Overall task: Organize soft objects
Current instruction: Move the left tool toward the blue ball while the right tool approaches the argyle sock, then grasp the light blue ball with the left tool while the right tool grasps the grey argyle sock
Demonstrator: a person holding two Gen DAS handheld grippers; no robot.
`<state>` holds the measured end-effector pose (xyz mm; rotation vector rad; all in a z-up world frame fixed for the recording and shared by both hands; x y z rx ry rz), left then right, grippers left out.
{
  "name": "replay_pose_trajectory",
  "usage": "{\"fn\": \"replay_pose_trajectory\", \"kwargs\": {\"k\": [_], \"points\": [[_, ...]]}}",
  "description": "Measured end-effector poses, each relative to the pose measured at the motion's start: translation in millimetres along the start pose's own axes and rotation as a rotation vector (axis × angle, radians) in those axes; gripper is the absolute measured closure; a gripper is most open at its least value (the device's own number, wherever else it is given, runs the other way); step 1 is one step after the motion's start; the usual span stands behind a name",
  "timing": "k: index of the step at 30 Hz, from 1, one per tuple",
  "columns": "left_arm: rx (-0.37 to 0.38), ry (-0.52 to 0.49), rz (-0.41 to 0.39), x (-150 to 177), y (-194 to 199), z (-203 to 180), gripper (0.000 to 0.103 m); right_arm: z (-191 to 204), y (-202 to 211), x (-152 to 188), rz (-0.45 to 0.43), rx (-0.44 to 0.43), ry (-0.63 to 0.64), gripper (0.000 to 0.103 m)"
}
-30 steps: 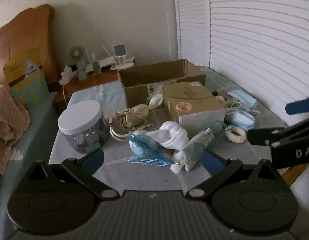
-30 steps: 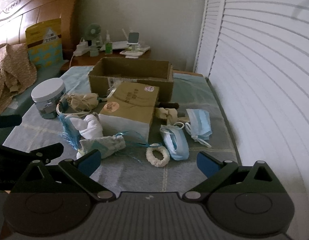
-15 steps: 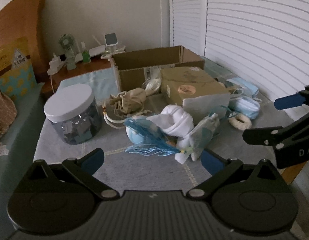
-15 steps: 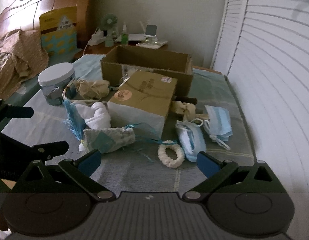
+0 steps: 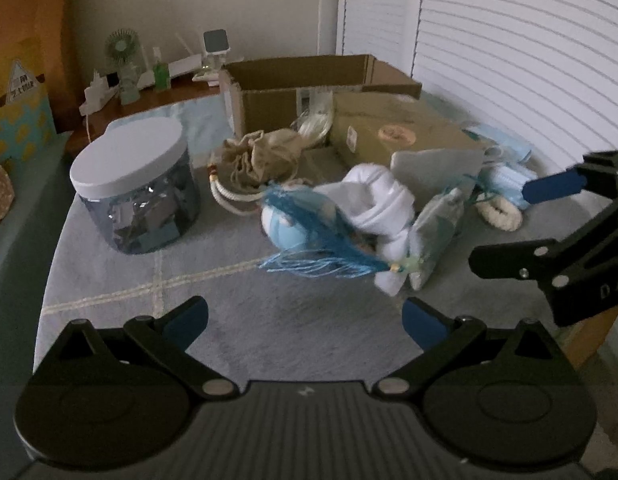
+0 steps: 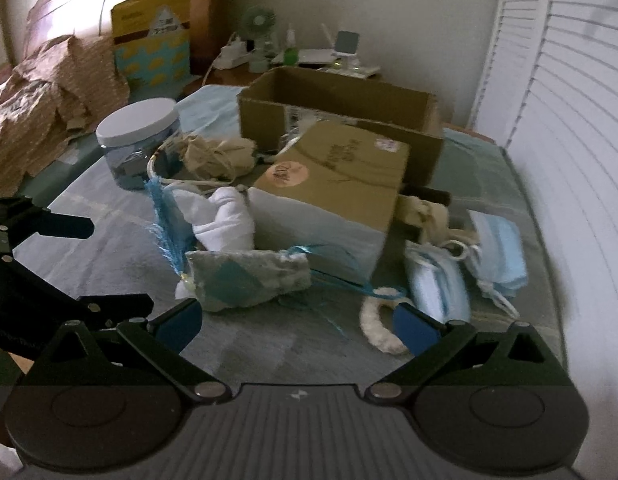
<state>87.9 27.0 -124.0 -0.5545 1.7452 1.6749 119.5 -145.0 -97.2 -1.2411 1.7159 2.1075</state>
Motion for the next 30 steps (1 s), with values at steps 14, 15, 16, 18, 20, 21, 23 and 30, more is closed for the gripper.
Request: {"fn": "replay_pose_trajectory", "kwargs": {"k": [14, 15, 16, 18, 20, 21, 23, 30], "points": [[0.025, 0.031, 0.044, 11, -13, 16, 0.001, 14, -35, -13, 0.015, -0.068, 0.033, 0.0], [0.02, 0.025, 0.045, 11, -13, 15, 0.001, 15, -37, -13, 0.014, -0.069, 0.038, 0.0], [0.012, 0.01, 0.047, 12, -14, 14, 0.0, 16, -38, -14, 0.014, -0.07, 0.043, 0.0], [0.007, 0.002, 0.044, 13, -14, 13, 0.0, 19, -40, -14, 0.011, -0.077, 0.046, 0.001], [0.007, 0.002, 0.044, 13, -13, 14, 0.0, 21, -40, -15, 0.008, -0.081, 0.057, 0.004], [0.007, 0.003, 0.045, 13, -13, 14, 0.0, 21, -41, -15, 0.008, -0.076, 0.062, 0.009], [0.003, 0.009, 0.048, 13, -13, 15, 0.0, 22, -41, -14, 0.019, -0.077, 0.067, 0.018], [-0.002, 0.012, 0.044, 13, -13, 15, 0.0, 19, -28, -9, 0.012, -0.059, 0.066, 0.034]]}}
Point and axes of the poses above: each gripper's, at about its wrist camera, not at the fingertips, and y roughly against the way its jaws point, z to its left, x to its underside, the point moved 7 cm from there along -y, roughly the way its jaws point, and after that the axes turned 3 degrees about -x, right-handed, at the moved point
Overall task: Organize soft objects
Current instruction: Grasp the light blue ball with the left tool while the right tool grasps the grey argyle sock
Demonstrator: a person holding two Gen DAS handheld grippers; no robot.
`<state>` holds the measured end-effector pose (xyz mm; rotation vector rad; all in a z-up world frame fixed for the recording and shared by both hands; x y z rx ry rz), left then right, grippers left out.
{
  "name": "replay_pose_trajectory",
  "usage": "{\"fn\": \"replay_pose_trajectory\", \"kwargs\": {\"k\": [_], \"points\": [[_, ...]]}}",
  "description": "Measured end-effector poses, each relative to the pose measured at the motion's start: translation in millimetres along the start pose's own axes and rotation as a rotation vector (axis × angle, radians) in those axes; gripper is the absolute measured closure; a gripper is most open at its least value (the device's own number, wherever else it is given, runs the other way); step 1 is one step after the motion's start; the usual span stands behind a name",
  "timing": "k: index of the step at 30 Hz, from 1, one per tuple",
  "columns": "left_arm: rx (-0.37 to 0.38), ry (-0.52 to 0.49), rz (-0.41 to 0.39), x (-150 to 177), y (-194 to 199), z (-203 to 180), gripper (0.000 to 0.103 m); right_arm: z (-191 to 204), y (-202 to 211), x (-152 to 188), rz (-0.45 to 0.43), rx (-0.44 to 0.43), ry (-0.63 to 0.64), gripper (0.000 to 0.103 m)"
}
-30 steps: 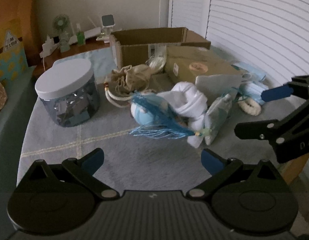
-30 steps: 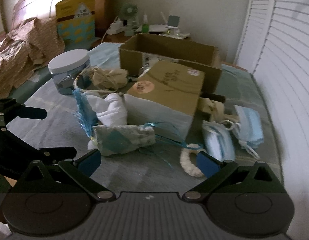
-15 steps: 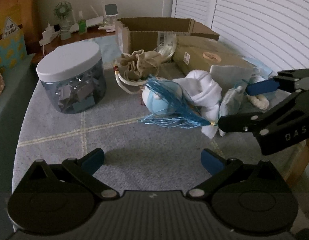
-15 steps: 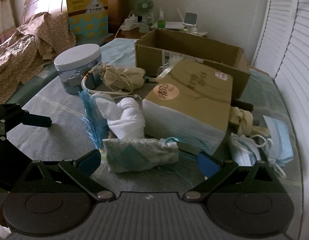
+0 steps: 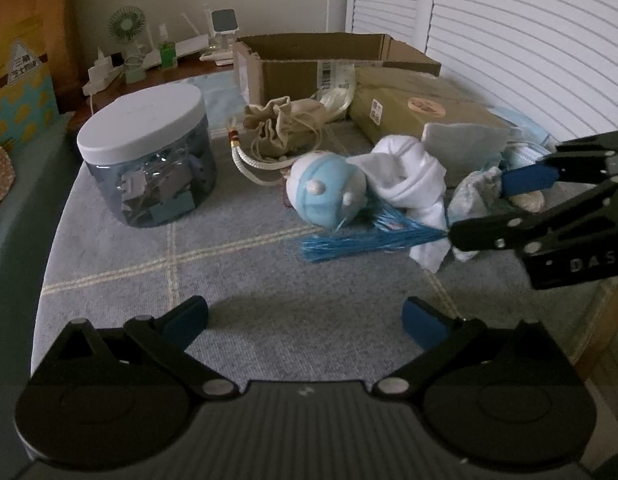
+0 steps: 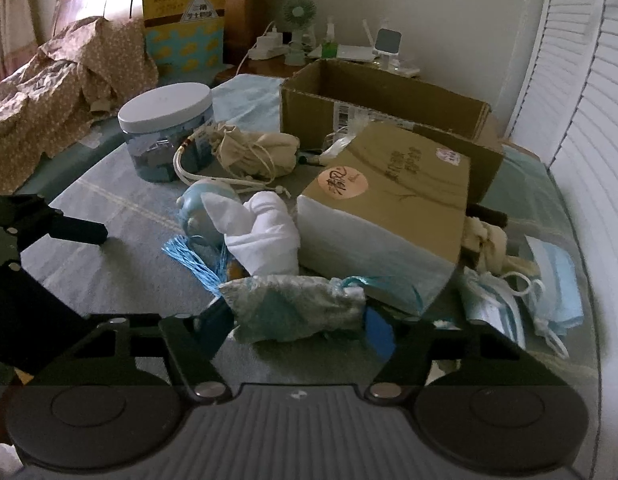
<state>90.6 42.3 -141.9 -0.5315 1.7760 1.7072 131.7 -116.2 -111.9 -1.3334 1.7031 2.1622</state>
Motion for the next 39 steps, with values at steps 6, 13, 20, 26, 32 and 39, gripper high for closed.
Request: {"fn": "replay_pose_trajectory", "kwargs": {"k": [6, 13, 20, 26, 32, 39], "points": [[-0.006, 0.001, 0.008, 0, 2, 1, 0.0, -5, 19, 8, -0.009, 0.017, -0.007, 0.038], [-0.017, -0.027, -0.051, -10, 13, -2, 0.0, -10, 35, 23, 0.008, 0.02, -0.007, 0.037], [-0.047, -0.024, -0.104, -31, 8, 4, 0.001, -10, 30, 29, 0.02, -0.003, -0.022, 0.024], [-0.013, 0.001, -0.131, -46, -2, 11, 0.008, -12, 24, 28, 0.021, -0.017, -0.027, 0.022], [-0.005, 0.002, -0.104, -54, -22, 14, 0.026, -15, 18, 26, 0.021, -0.025, -0.038, 0.022], [0.022, 0.02, -0.07, -51, -31, 17, 0.054, -17, 10, 22, 0.015, -0.03, -0.046, 0.018]]}}
Point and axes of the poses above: each gripper's, at about its wrist camera, not at the fingertips, and y roughly against the way its jaws point, z to its left, x to its underside, the point moved 7 cm from there along -y, roughly the way its jaws point, and after that the axes turned 3 degrees about -x, right-handed, at the moved point
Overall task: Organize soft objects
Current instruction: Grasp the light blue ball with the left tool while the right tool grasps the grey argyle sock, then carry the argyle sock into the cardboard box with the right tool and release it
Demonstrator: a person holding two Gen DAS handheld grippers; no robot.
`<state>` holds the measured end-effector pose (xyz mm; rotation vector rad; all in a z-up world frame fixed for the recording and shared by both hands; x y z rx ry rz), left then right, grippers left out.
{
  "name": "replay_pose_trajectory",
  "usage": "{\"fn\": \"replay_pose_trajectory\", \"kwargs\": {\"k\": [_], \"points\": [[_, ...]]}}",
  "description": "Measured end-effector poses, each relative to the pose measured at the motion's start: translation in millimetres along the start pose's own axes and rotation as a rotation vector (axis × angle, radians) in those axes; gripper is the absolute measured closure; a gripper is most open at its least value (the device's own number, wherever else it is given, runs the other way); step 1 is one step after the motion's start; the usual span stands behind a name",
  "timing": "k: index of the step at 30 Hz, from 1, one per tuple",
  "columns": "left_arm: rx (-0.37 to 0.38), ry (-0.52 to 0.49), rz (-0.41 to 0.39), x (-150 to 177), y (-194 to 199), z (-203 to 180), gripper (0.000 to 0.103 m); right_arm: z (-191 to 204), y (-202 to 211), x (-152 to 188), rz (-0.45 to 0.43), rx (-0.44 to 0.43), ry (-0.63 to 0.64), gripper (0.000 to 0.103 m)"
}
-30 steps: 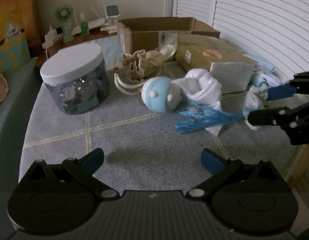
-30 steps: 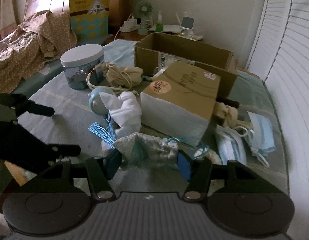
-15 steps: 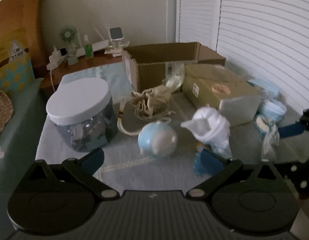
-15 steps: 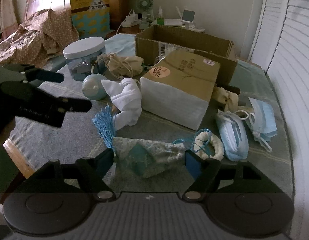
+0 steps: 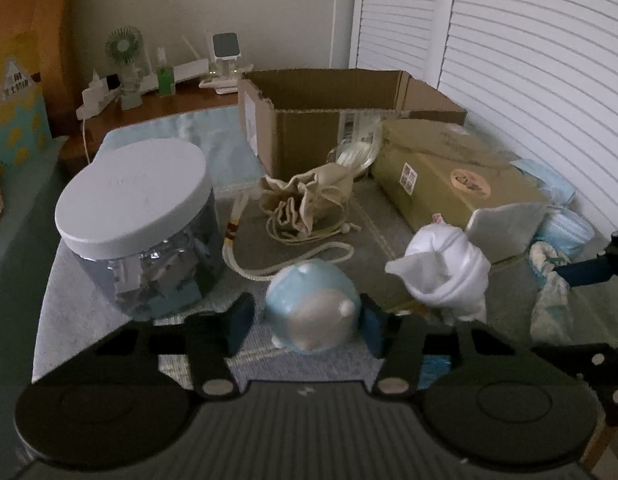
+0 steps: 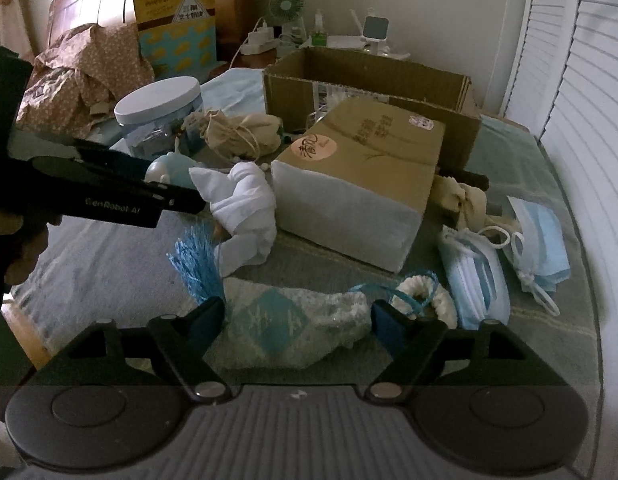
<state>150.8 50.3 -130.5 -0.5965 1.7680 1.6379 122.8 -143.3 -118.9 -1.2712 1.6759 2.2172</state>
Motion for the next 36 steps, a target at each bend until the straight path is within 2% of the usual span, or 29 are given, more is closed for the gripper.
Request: {"fn": "replay_pose_trajectory", "kwargs": {"k": [1, 5, 6, 14, 27, 36], "points": [[0.001, 0.005, 0.003, 0, 0, 1, 0.058, 1, -1, -1, 0.0, -0.005, 0.001, 0.018], [0.013, 0.013, 0.012, 0, 1, 2, 0.059, 5, -6, -2, 0.013, -0.008, 0.021, 0.02], [0.015, 0.013, 0.015, 0, 2, 3, 0.059, 6, -6, -2, 0.017, 0.005, 0.028, 0.026], [0.024, -0.046, 0.025, 0, 24, 1, 0.06, 3, 11, -4, 0.019, 0.022, 0.02, 0.049], [0.098, -0.161, 0.012, 5, 72, -26, 0.06, 7, 55, -19, -0.038, 0.061, 0.039, 0.051], [0.138, -0.202, -0.025, 5, 91, -41, 0.06, -13, 83, -70, -0.122, 0.106, 0.036, 0.051]]}}
Point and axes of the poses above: each gripper's, at about its wrist camera, not at the fingertips, and y roughly against the way its jaws point, z to its left, x to its underside, the point moved 7 cm from there along -y, roughly the way its jaws point, and after that the axes turned 3 degrees about -x, right-handed, at the moved point
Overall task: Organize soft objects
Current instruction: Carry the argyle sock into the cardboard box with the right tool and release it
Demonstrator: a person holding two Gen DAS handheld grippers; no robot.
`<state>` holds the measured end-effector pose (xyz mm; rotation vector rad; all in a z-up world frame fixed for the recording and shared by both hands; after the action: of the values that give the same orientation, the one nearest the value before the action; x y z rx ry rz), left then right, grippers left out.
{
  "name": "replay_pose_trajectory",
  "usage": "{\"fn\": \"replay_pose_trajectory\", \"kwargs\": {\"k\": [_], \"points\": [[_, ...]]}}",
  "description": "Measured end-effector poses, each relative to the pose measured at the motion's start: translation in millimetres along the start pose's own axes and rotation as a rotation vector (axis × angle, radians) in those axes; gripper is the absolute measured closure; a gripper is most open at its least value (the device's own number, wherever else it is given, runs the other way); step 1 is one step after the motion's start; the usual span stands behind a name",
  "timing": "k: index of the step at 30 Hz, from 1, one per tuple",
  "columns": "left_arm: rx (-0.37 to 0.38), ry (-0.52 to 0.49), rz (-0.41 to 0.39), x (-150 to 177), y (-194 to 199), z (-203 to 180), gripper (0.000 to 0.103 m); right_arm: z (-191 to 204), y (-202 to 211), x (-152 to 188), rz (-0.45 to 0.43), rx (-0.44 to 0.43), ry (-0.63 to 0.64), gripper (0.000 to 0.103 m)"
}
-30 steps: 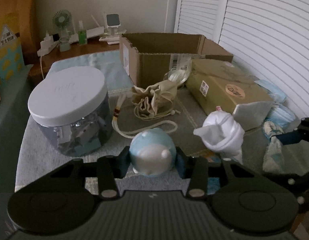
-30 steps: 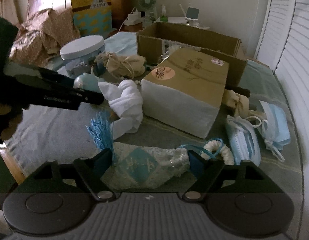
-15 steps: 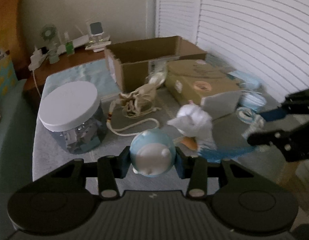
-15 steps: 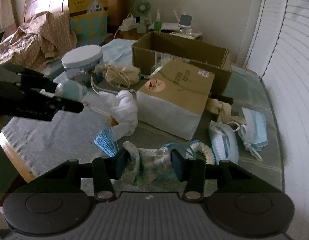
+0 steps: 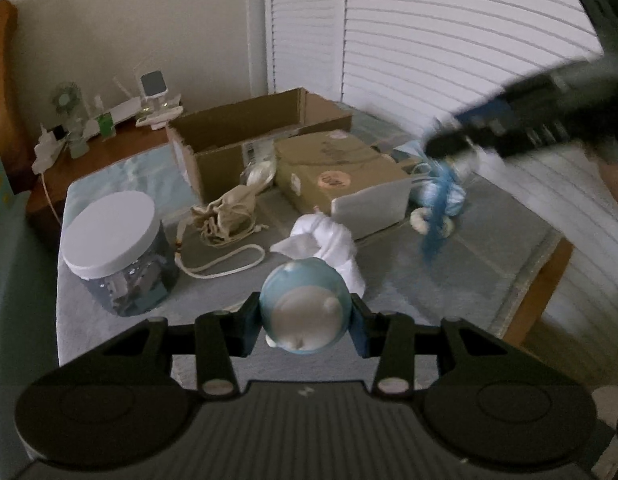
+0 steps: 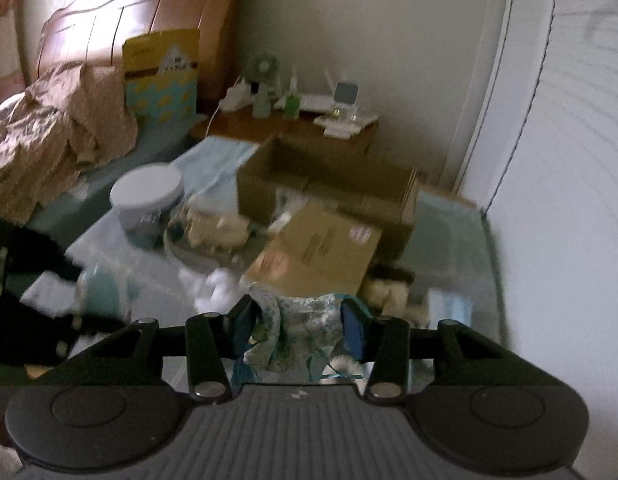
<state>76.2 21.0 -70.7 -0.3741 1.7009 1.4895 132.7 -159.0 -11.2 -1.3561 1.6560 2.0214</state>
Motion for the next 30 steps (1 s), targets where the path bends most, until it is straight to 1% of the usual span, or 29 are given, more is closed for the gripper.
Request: {"fn": "replay_pose_trajectory", "kwargs": {"k": [5, 8, 16, 20, 26, 27, 29, 30], "points": [[0.011, 0.01, -0.009, 0, 3, -1, 0.06, -14, -7, -41, -0.042, 0.025, 0.012, 0.051], [0.004, 0.011, -0.015, 0, 3, 0, 0.06, -25, -18, -66, -0.055, 0.044, 0.022, 0.051], [-0.027, 0.054, -0.02, -4, -2, 13, 0.06, -59, -75, -126, -0.03, 0.055, -0.022, 0.051], [-0.04, 0.08, -0.018, -7, -6, 21, 0.06, -75, -104, -146, -0.009, 0.059, -0.05, 0.051], [-0.061, 0.105, 0.005, -6, -16, 30, 0.06, -88, -138, -159, 0.012, 0.05, -0.097, 0.051], [-0.063, 0.107, 0.009, -6, -18, 31, 0.06, -88, -142, -159, 0.016, 0.045, -0.101, 0.048], [-0.063, 0.111, 0.019, -5, -22, 34, 0.06, -89, -150, -156, 0.021, 0.043, -0.113, 0.033], [-0.062, 0.11, 0.023, -5, -24, 34, 0.06, -89, -152, -154, 0.021, 0.045, -0.118, 0.021]]}}
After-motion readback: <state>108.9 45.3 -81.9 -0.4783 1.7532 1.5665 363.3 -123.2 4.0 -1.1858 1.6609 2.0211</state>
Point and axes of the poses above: each gripper's, at about its wrist camera, not at the fingertips, and y roughly against the way its jaws point, z to its left, x to its underside, the point moved 7 cm from there along -y, roughly the way its jaws point, and after that the axes turned 3 degrees about -x, right-handed, at the moved point
